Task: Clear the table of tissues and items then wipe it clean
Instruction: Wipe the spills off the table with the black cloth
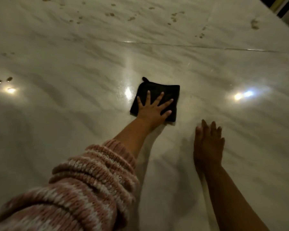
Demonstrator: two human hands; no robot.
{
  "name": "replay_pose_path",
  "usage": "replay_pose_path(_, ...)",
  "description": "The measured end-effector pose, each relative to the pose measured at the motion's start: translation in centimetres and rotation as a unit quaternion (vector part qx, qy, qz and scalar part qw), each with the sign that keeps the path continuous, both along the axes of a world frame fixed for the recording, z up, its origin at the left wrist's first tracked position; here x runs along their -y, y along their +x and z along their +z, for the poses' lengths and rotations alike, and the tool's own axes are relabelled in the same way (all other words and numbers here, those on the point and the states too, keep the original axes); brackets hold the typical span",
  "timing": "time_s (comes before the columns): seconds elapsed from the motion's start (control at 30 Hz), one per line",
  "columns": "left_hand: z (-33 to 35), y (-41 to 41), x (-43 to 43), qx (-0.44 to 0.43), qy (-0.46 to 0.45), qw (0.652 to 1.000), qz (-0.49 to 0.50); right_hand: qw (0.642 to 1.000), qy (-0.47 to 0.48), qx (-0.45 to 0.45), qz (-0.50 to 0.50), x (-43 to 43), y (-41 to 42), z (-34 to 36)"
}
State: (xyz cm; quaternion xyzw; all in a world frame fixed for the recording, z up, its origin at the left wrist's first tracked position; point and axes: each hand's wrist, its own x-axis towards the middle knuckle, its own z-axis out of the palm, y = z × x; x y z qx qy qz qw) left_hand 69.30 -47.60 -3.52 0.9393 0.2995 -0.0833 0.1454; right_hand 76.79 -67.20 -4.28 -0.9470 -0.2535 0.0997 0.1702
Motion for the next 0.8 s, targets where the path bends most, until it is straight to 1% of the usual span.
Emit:
replay_pose_path(0.2,-0.2,-9.2,-1.7,-0.002,0.002,0.992,0.128,0.998,-0.033,-0.002,0.058,-1.3,-4.2,0.2)
replay_pose_path(0.47,-0.1,-23.9,1.5,-0.008,-0.018,0.964,0.266,0.977,-0.036,-0.056,0.201,-2.7,-12.7,2.1)
replay_pose_path(0.67,0.2,-34.4,1.9,-0.017,-0.029,0.947,0.320,0.956,-0.054,-0.060,0.281,-4.9,-19.5,2.7)
replay_pose_path(0.8,0.2,-41.0,1.1,-0.026,-0.032,0.946,0.320,0.946,-0.045,-0.056,0.318,-8.6,-25.5,2.9)
